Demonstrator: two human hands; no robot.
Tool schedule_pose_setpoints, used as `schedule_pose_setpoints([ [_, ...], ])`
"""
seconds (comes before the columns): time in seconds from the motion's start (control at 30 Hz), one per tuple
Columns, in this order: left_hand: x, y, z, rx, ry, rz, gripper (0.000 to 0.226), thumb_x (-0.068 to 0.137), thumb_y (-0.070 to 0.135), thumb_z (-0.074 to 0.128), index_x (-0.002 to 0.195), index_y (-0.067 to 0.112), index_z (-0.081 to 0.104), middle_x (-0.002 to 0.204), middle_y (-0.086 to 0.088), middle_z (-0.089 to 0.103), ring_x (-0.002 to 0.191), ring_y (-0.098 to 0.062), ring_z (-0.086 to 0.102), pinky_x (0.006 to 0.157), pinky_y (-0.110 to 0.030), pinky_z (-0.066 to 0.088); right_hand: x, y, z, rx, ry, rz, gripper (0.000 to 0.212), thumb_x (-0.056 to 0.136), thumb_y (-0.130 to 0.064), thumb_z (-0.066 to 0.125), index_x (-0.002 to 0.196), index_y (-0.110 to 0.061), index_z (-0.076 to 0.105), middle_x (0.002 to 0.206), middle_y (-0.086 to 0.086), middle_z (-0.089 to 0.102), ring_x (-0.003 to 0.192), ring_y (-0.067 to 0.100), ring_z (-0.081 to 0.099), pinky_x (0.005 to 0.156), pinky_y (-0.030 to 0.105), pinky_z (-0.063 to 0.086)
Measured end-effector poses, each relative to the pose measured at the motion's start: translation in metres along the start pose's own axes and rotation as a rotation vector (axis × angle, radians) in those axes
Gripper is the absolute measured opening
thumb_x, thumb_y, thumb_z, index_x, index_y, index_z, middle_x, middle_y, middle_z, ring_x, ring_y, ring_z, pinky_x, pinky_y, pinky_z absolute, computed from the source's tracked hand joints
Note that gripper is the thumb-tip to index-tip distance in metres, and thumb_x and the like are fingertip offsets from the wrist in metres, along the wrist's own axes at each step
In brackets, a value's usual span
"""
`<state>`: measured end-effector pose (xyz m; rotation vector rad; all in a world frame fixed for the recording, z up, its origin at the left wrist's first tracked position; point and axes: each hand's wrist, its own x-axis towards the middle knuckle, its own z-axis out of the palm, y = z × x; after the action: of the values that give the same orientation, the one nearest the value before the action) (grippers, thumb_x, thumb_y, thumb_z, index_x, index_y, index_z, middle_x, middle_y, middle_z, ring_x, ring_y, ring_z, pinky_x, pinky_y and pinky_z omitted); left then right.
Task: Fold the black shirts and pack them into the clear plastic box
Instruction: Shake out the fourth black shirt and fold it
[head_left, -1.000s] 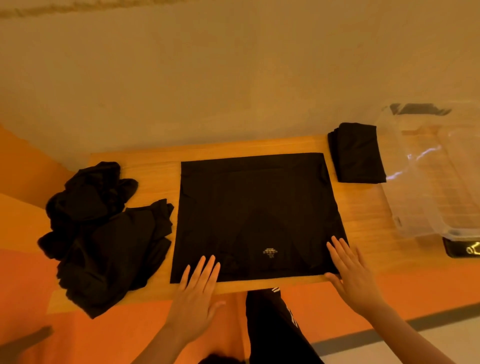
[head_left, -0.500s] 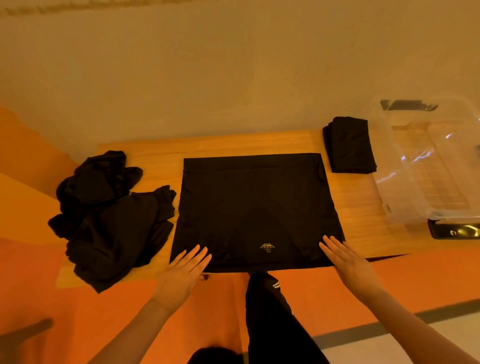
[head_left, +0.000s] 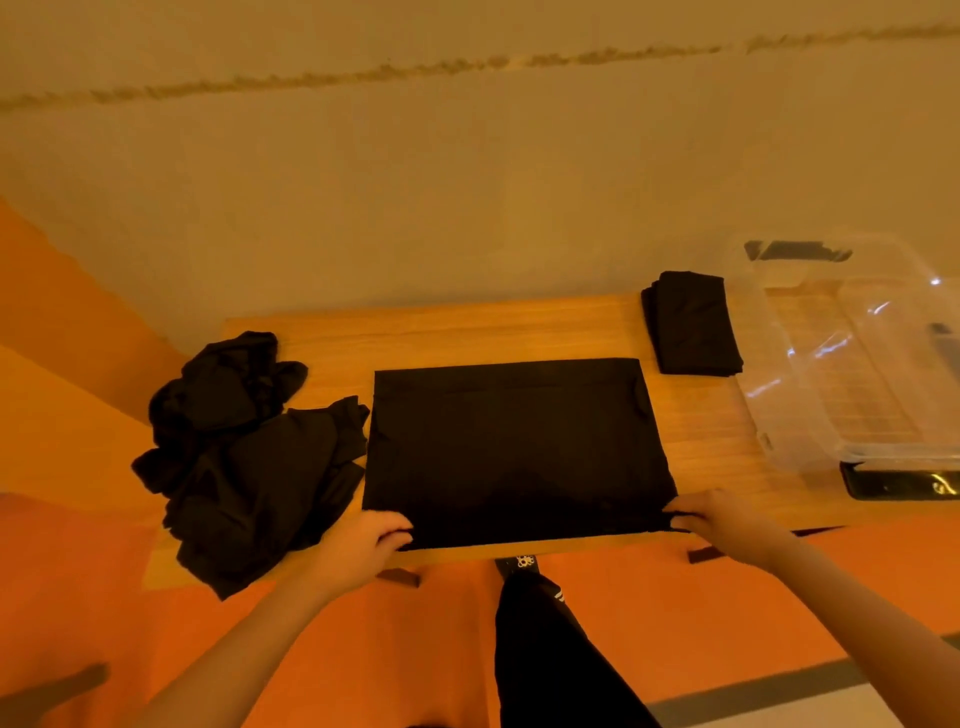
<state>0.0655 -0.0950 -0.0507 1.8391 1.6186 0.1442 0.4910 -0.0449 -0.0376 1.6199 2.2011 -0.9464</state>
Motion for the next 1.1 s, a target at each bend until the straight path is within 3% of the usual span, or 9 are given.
schedule_pose_setpoints([
  [0.1,0.030,0.015,-0.043,-0.030,-0.171,0.012,0.015,0.094,0.021,0.051,0.089,0.023,0.065,0.066,0.011,0.054,0.057,0.005,0.053,0.054,-0.011,0.038,0.013,0.000,-0.032,0.138,-0.024,0.091,0.016,0.094,-0.018,0.051,0.102,-0.024,0.064,0.084,-0.017,0.057,0.080,0.002,0.056,0.066,0.010,0.041],
  [0.2,0.062,0.021,-0.080,-0.036,-0.205,-0.004,0.018,0.094,0.024,0.051,0.081,0.032,0.060,0.073,0.006,0.060,0.065,-0.005,0.055,0.062,-0.017,0.040,0.032,0.001,-0.065,0.228,0.035,0.146,0.019,0.091,-0.023,0.056,0.089,-0.041,0.057,0.089,-0.020,0.057,0.097,0.011,0.058,0.083,0.019,0.042],
  [0.33,0.105,0.029,-0.113,-0.037,-0.210,-0.053,0.011,0.095,0.026,0.049,0.093,0.029,0.060,0.086,0.016,0.058,0.076,0.001,0.054,0.063,-0.007,0.040,0.066,-0.004,-0.104,0.282,0.130,0.151,0.014,0.089,-0.017,0.058,0.098,-0.026,0.065,0.095,-0.008,0.063,0.099,0.017,0.059,0.077,0.019,0.044],
  [0.5,0.154,0.012,-0.124,-0.158,-0.150,-0.185,0.008,0.091,0.025,0.057,0.089,0.031,0.063,0.094,0.015,0.060,0.095,-0.006,0.055,0.080,-0.017,0.041,0.125,-0.012,-0.128,0.276,0.207,0.228,0.036,0.088,-0.016,0.060,0.122,-0.006,0.058,0.121,0.012,0.059,0.113,0.026,0.054,0.092,0.030,0.041],
  [0.6,0.176,-0.003,-0.116,-0.174,-0.065,-0.294,0.016,0.090,0.022,0.058,0.103,0.018,0.065,0.101,0.005,0.058,0.099,-0.010,0.051,0.083,-0.022,0.040,0.159,-0.013,-0.124,0.261,0.239,0.280,0.035,0.090,-0.021,0.058,0.122,-0.006,0.058,0.116,0.015,0.061,0.102,0.027,0.058,0.085,0.034,0.048],
  [0.73,0.187,-0.016,-0.107,-0.347,0.000,-0.429,0.011,0.088,0.019,0.062,0.098,0.021,0.063,0.097,0.002,0.062,0.099,-0.017,0.057,0.075,-0.022,0.040,0.182,-0.013,-0.115,0.195,0.262,0.419,0.036,0.092,-0.024,0.055,0.123,-0.005,0.056,0.113,0.019,0.059,0.093,0.031,0.059,0.071,0.033,0.047],
  [0.87,0.187,-0.020,-0.105,-0.470,0.065,-0.478,0.017,0.089,0.014,0.060,0.104,0.021,0.063,0.102,0.005,0.058,0.102,-0.012,0.052,0.080,-0.021,0.038,0.189,-0.010,-0.105,0.216,0.341,0.480,0.028,0.095,-0.021,0.051,0.113,-0.003,0.060,0.079,0.009,0.052,0.062,0.019,0.049,0.057,0.031,0.041],
  [1.0,0.190,-0.018,-0.106,-0.612,0.166,-0.439,0.019,0.089,0.009,0.058,0.098,0.025,0.063,0.103,0.012,0.057,0.103,-0.007,0.049,0.091,-0.024,0.037,0.191,-0.012,-0.099,0.196,0.429,0.476,0.025,0.096,-0.017,0.047,0.113,-0.003,0.060,0.076,0.008,0.051,0.068,0.024,0.051,0.058,0.033,0.042],
  [1.1,0.198,-0.022,-0.099,-0.574,0.250,-0.441,0.019,0.089,0.007,0.058,0.106,0.015,0.063,0.109,0.004,0.059,0.102,-0.009,0.049,0.091,-0.023,0.035,0.193,-0.012,-0.092,0.158,0.460,0.489,0.025,0.096,-0.017,0.047,0.110,-0.001,0.060,0.081,0.017,0.059,0.075,0.035,0.058,0.058,0.034,0.042],
])
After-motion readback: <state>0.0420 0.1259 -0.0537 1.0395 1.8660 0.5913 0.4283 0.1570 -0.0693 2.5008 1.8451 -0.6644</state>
